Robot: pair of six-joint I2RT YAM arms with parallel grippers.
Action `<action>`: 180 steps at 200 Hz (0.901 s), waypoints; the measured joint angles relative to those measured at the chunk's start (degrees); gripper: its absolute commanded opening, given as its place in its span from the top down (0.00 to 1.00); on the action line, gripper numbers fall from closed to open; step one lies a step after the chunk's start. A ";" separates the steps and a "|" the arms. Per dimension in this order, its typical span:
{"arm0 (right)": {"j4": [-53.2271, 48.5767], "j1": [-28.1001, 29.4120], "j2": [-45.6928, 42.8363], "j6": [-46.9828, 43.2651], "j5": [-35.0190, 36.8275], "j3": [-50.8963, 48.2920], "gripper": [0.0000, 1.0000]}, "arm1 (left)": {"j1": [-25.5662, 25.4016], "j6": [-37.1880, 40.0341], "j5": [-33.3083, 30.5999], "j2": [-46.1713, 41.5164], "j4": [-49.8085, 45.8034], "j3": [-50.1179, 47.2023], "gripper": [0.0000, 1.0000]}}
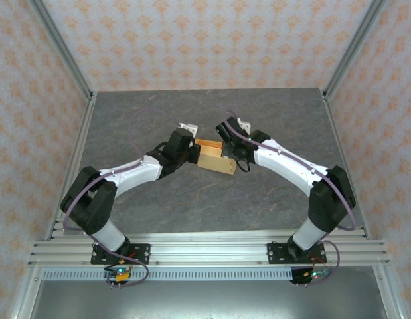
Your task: Fold the paper box
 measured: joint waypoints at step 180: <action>-2.12 -2.40 0.85 3.93 -5.29 0.44 0.91 | -6.32 -1.31 -16.48 3.08 -5.18 4.04 1.00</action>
